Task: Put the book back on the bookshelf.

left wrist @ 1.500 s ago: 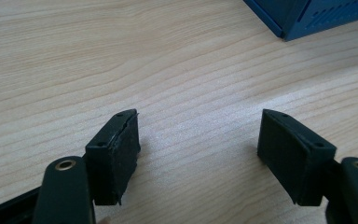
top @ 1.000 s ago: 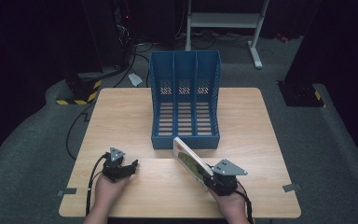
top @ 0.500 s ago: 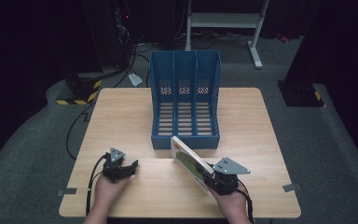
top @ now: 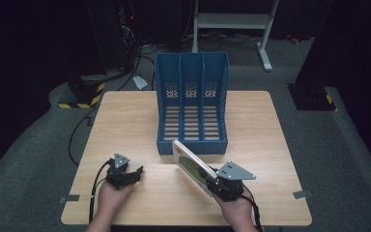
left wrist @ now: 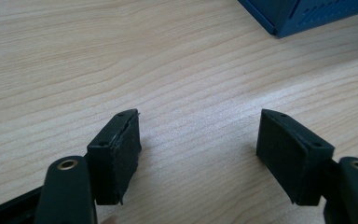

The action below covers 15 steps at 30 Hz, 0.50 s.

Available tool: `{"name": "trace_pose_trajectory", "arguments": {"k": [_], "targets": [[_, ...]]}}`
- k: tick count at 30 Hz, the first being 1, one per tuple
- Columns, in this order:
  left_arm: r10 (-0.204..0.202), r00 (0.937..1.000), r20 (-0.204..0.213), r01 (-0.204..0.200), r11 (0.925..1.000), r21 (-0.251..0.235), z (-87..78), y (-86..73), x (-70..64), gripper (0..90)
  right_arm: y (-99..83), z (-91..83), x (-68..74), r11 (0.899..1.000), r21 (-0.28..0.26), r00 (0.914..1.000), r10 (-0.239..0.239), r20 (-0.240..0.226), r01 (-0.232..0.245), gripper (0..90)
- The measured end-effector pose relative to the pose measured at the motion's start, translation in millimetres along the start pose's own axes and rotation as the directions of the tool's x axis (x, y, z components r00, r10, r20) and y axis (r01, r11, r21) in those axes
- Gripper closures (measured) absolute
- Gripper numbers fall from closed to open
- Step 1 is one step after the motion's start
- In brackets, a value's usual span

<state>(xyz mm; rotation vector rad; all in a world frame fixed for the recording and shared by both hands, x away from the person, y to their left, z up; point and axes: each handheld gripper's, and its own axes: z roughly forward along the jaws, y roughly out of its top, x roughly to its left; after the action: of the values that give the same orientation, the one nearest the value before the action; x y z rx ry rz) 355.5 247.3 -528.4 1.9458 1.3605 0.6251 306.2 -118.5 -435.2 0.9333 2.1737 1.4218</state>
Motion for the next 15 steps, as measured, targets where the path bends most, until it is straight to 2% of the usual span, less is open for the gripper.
{"name": "trace_pose_trajectory", "arguments": {"k": [5,9,15], "targets": [[0.000,1.0000,-0.001,0.000,1.0000,-0.001,0.0,-0.1,-0.2,30.3,8.4,-5.1,0.4,1.000,-0.029,1.0000,-0.004,0.002,0.004,75.5],[0.001,1.0000,-0.001,-0.001,1.0000,-0.001,0.0,-0.1,-0.2,30.3,16.6,-11.4,-2.4,0.999,-0.051,0.9997,-0.008,0.023,0.009,75.5],[0.001,1.0000,-0.001,-0.001,1.0000,-0.001,0.0,-0.1,-0.2,30.3,23.4,-15.4,-10.9,0.997,-0.070,0.9990,0.015,0.042,-0.012,75.5]]}}
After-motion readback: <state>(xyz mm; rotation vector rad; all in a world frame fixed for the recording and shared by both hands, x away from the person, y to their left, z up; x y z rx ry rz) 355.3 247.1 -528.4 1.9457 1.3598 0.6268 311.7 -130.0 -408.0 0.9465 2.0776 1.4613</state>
